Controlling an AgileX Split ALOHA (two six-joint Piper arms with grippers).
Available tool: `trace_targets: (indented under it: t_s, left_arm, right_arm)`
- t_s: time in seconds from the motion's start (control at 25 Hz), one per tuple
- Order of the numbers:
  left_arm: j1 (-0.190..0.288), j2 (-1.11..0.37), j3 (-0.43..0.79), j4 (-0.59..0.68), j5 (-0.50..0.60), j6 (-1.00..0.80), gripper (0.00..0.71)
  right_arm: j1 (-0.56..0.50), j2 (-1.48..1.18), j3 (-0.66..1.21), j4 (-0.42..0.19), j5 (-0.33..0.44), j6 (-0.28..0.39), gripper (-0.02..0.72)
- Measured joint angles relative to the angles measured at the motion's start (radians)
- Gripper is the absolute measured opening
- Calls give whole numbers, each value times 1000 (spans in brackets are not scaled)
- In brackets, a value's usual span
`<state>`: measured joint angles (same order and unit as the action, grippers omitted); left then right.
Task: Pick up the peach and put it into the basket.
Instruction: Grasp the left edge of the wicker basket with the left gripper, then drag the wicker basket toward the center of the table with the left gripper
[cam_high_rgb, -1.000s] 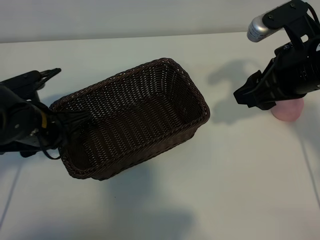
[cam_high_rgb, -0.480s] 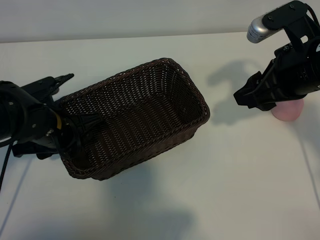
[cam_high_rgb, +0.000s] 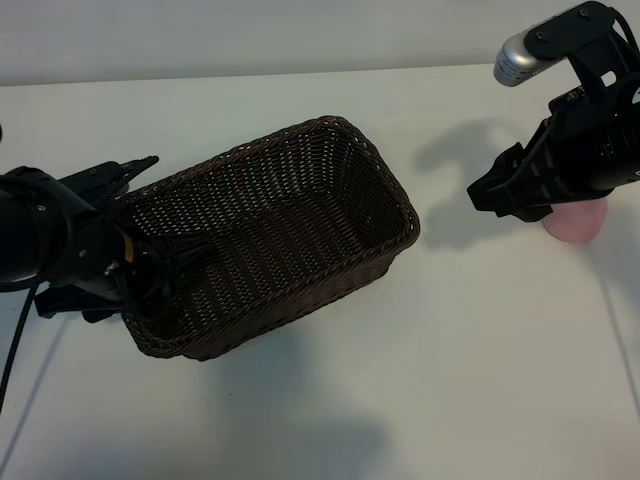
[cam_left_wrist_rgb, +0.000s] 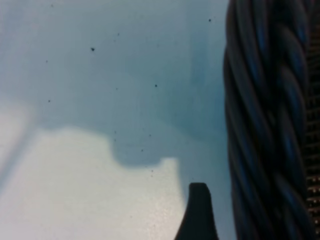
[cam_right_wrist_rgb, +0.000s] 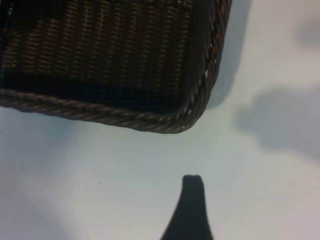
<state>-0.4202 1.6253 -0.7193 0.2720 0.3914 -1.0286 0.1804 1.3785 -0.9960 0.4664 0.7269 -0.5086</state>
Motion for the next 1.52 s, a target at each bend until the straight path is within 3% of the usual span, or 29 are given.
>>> trace_targets:
  t_s: [0.36, 0.64, 1.04, 1.52]
  left_arm:
    - [0, 26, 0, 0, -9, 1, 572]
    - [1, 26, 0, 0, -17, 1, 358]
    - [0, 26, 0, -5, -18, 38, 358]
    - [18, -38, 4, -153, -55, 165, 338]
  right_arm:
    - [0, 0, 0, 0, 3, 0, 594]
    - [0, 0, 0, 0, 3, 0, 594]
    - [0, 0, 0, 0, 3, 0, 594]
    - [0, 0, 0, 0, 3, 0, 594]
